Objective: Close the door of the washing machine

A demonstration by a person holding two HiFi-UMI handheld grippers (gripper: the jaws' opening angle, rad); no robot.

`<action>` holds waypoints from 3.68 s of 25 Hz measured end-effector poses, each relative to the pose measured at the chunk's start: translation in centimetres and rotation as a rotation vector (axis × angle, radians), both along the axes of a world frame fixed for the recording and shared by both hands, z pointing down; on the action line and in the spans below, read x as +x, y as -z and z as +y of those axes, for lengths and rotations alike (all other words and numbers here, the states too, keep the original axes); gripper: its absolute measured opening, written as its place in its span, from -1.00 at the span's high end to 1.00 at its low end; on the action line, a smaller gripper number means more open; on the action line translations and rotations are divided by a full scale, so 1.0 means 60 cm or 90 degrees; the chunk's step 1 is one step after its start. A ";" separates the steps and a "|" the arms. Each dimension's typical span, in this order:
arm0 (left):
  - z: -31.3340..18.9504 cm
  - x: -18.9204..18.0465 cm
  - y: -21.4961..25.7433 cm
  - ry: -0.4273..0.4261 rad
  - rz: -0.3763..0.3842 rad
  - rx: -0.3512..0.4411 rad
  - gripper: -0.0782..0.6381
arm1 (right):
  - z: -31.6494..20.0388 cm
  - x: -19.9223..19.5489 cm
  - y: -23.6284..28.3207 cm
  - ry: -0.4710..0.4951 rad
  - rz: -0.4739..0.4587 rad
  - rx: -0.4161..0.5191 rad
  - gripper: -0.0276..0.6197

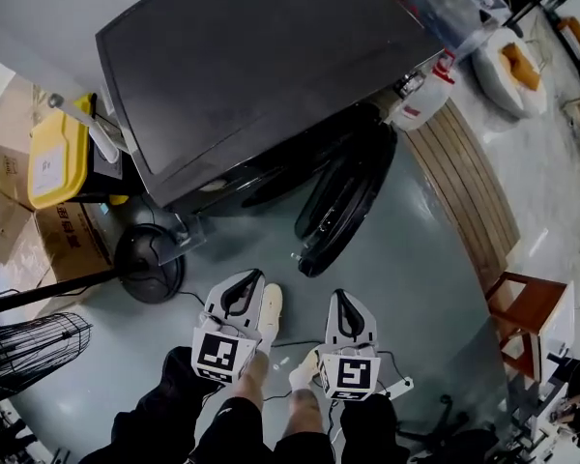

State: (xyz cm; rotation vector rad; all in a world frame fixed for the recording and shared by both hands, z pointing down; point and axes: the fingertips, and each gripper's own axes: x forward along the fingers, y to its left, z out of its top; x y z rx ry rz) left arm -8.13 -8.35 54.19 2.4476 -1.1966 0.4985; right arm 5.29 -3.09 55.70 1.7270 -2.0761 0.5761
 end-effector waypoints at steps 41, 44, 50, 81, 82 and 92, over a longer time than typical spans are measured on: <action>-0.009 -0.038 -0.200 0.010 -0.043 -0.077 0.70 | -0.049 -0.019 -0.245 -0.006 -0.072 -0.102 0.55; -0.016 -0.044 -0.198 0.021 -0.034 -0.065 0.70 | -0.056 -0.028 -0.244 -0.006 -0.078 -0.099 0.54; -0.021 -0.061 -0.202 0.020 -0.060 -0.085 0.70 | -0.075 -0.052 -0.244 -0.004 -0.091 -0.091 0.52; -0.082 -0.131 -0.197 0.063 -0.062 -0.079 0.70 | -0.205 -0.187 -0.239 0.009 -0.153 -0.084 0.49; -0.083 -0.134 -0.198 0.065 -0.063 -0.081 0.70 | -0.209 -0.190 -0.239 0.009 -0.154 -0.083 0.49; -0.094 -0.153 -0.207 0.081 -0.056 -0.092 0.70 | -0.236 -0.209 -0.240 0.001 -0.165 -0.080 0.49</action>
